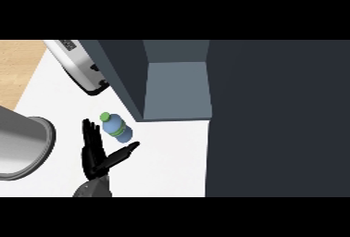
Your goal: Pick up the bottled water, place it into the cabinet and close the cabinet
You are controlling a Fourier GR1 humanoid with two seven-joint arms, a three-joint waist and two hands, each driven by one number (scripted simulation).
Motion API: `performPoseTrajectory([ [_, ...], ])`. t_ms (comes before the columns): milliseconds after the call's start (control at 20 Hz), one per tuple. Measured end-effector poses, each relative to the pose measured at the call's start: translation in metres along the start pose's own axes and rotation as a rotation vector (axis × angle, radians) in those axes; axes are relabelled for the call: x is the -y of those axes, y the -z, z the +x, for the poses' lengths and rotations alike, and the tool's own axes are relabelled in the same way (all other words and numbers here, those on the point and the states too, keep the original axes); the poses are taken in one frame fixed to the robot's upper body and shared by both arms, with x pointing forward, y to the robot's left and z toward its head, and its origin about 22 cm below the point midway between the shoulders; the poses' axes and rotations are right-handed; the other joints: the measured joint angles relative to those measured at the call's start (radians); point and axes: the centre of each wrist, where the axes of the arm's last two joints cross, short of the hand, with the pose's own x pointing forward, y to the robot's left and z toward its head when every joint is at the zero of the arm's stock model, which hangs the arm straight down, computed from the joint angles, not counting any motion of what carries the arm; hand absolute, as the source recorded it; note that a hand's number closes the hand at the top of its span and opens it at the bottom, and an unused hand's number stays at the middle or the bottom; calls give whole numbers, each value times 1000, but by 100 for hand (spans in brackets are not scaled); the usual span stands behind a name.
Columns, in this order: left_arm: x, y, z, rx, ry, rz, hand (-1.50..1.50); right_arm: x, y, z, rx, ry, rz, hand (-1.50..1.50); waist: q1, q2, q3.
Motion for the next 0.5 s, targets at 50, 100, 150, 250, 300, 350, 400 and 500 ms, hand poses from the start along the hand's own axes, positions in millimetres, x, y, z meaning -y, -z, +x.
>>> performPoseTrajectory([
  [50, 3, 2, -3, 2, -10, -5, -150, -1, 0, 0, 0, 2, -3, -150, -1, 0, 0],
  [100, 3, 1, -7, 2, -22, -8, -150, 0, -1, 0, -2, -1, -2, -150, -2, 0, 0],
  [150, 0, -3, -13, 3, -35, -9, -150, 0, -1, 0, -2, -4, -3, -150, -1, 1, 0],
  [250, 0, 3, -14, 19, -58, 1, 150, -1, -2, 1, -6, 3, -5, -150, 0, 1, 0],
  [300, 1, 3, -16, 19, -68, 10, 150, 0, -3, 1, -9, 0, -2, -150, 0, 1, 0],
  [350, 1, 2, -20, 20, -77, 20, 150, -1, -3, 0, -4, 2, -1, -150, -2, 1, 0],
  [400, 3, 5, -20, 21, -91, 29, 150, -1, -4, 0, -2, 0, 1, -150, -2, 1, 0],
  [500, 6, 6, -23, 17, -113, 37, 150, 0, -6, 0, -6, -3, 3, -150, -4, 1, 0],
])
